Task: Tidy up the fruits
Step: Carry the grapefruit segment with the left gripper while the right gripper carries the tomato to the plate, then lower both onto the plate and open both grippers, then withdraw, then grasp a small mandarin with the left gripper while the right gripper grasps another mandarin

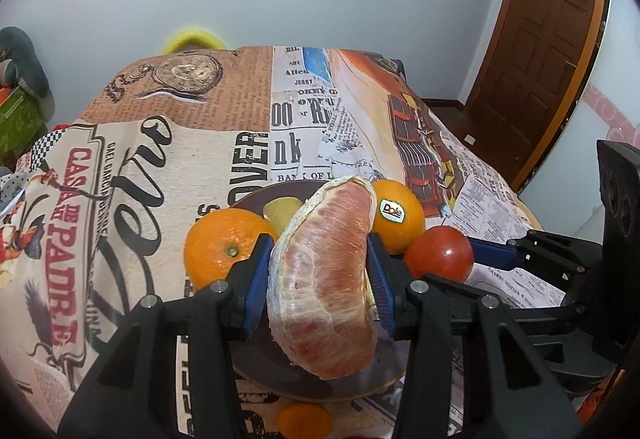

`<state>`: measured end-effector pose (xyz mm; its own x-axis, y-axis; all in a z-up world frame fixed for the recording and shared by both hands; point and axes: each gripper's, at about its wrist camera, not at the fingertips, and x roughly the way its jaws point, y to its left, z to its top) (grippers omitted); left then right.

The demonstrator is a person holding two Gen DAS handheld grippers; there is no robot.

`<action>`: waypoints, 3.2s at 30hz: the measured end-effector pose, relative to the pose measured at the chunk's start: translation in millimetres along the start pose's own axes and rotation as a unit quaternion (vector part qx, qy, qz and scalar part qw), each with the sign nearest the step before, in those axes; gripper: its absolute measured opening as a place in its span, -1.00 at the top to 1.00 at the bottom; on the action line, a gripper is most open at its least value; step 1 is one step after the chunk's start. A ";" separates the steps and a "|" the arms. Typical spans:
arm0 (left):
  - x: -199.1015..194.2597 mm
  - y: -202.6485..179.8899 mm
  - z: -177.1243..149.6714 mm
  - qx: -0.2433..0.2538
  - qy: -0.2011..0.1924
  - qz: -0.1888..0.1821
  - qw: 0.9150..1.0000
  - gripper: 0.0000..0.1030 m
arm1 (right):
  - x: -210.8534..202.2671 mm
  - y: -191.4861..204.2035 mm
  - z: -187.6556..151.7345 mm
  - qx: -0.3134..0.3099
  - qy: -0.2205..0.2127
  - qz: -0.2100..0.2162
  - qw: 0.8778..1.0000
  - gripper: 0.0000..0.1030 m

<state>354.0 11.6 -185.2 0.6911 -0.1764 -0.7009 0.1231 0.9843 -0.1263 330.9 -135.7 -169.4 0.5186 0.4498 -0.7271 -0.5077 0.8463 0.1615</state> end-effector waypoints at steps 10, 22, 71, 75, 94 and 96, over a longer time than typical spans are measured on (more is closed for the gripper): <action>12.7 1.0 -1.1 0.003 0.003 0.001 1.000 0.10 | 14.3 -1.0 -2.2 -0.006 0.015 0.007 1.000 0.15; 6.3 4.3 -1.1 -0.008 0.003 -0.003 1.000 0.10 | 17.5 -5.8 -4.9 0.013 0.024 0.007 1.000 0.11; -138.8 -43.4 -83.9 0.036 0.000 0.034 0.999 -0.25 | -105.6 38.1 -86.2 0.003 0.027 -0.064 0.998 0.01; -130.6 -38.6 -91.9 0.036 0.016 0.040 0.998 -0.25 | -85.4 29.8 -99.4 0.019 0.061 -0.056 0.996 0.01; -83.0 -16.7 -108.6 0.017 0.070 0.051 0.996 -0.25 | -62.7 18.1 -123.3 0.029 0.084 -0.052 0.995 0.33; -76.6 -14.0 -108.0 0.015 0.074 0.053 0.996 -0.25 | -65.4 17.4 -116.8 0.030 0.075 -0.048 0.996 0.33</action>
<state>222.5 11.3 -205.6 0.5883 -0.0673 -0.8058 0.0774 0.9966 -0.0267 207.8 -183.7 -196.9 0.4521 0.3232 -0.8313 -0.4166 0.9007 0.1236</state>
